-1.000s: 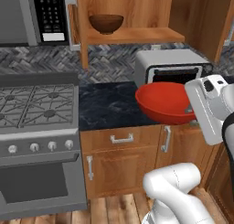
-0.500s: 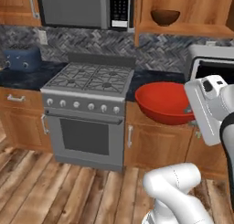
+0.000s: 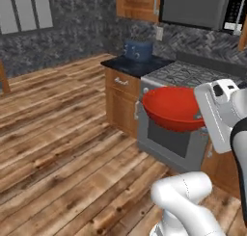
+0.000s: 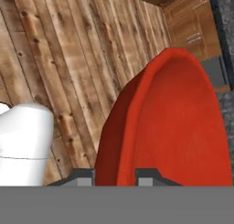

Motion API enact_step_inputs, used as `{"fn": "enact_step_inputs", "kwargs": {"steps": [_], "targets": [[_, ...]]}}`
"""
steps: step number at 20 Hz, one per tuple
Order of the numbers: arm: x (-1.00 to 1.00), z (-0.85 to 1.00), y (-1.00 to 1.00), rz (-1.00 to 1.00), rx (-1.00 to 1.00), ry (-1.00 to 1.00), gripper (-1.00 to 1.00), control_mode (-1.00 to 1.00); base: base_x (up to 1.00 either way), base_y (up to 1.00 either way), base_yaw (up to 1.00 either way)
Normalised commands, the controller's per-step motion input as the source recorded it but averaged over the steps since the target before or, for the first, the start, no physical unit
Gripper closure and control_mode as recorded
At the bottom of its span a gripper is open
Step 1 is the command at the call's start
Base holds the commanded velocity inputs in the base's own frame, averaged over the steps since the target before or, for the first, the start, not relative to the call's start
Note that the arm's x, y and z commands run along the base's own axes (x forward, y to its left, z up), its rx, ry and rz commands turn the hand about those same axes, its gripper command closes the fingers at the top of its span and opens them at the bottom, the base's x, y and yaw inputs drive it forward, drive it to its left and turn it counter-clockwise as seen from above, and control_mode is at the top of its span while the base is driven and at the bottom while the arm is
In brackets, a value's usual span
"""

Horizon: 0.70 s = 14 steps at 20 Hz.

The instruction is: Pick up the bowls from the cabinet and place each bowl in front of a stool on the dining counter.

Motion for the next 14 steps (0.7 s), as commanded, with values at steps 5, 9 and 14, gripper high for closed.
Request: {"fn": "enact_step_inputs", "kwargs": {"steps": [5,9,14], "targets": [[0.00,0.00,0.00,0.00,0.00,0.00,1.00,1.00,-0.18,0.04,0.83],[0.00,0.00,0.00,0.00,0.00,0.00,1.00,1.00,-0.04,0.03,0.78],[0.00,0.00,0.00,0.00,0.00,0.00,1.00,1.00,0.00,0.17,0.68]]}}
